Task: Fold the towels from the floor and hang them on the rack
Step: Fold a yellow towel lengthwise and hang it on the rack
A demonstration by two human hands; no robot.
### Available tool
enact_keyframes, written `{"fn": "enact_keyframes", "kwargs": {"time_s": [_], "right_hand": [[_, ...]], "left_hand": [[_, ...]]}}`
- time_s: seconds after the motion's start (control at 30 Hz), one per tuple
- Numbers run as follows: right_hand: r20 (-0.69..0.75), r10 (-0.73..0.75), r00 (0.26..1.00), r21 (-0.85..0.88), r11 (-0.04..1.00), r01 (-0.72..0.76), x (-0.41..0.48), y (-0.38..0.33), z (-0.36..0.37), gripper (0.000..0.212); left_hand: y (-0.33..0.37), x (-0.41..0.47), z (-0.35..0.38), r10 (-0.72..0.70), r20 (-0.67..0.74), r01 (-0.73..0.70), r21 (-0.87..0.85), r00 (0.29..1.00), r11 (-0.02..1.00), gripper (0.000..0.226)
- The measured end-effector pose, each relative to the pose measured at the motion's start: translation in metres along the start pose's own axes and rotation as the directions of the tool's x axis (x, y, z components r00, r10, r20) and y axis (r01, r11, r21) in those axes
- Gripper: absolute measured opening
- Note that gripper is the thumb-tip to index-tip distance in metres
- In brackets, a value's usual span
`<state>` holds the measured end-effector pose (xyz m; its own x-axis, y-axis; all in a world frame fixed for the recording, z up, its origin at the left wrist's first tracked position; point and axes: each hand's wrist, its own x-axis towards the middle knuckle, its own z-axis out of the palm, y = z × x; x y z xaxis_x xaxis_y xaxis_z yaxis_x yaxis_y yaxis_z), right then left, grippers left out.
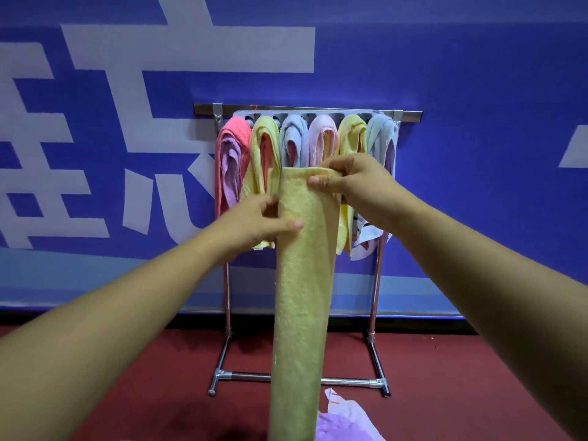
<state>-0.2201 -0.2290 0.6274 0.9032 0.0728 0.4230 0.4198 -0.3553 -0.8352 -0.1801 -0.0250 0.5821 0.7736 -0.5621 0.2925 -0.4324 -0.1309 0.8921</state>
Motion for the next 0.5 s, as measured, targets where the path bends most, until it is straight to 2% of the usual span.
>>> {"fn": "enact_keyframes", "kwargs": {"time_s": [0.07,0.17,0.27,0.3,0.4,0.43,0.5], "right_hand": [[-0.006,0.002,1.0,0.053,0.999,-0.002,0.003,-0.003,0.0,0.015],[-0.008,-0.014,1.0,0.049,0.999,0.015,0.007,-0.007,0.0,0.016],[-0.049,-0.007,0.999,0.043,0.999,0.009,0.015,-0.009,-0.001,0.016],[-0.074,-0.002,0.997,0.058,0.998,0.006,0.019,-0.01,-0.002,0.016],[-0.185,0.009,0.983,0.092,0.996,0.008,0.029,-0.011,-0.011,0.011],[-0.23,0.016,0.973,0.066,0.998,0.0,0.032,-0.01,-0.015,0.005],[-0.345,0.041,0.938,-0.005,0.999,-0.045,0.033,-0.003,-0.026,0.014]], "left_hand": [[-0.029,-0.01,0.006,-0.052,0.046,0.049,0.068,0.998,0.996,0.036],[-0.082,-0.022,0.013,-0.144,0.058,0.142,0.047,0.988,0.989,0.037],[-0.126,-0.03,0.023,-0.251,0.078,0.245,0.079,0.965,0.966,0.054],[-0.139,-0.031,0.027,-0.277,0.103,0.266,0.106,0.955,0.958,0.053],[-0.163,-0.035,0.035,-0.302,0.139,0.282,0.15,0.943,0.948,0.025],[-0.166,-0.036,0.034,-0.305,0.12,0.291,0.121,0.945,0.949,0.024],[-0.16,-0.036,0.028,-0.306,0.054,0.305,0.023,0.951,0.952,0.032]]}}
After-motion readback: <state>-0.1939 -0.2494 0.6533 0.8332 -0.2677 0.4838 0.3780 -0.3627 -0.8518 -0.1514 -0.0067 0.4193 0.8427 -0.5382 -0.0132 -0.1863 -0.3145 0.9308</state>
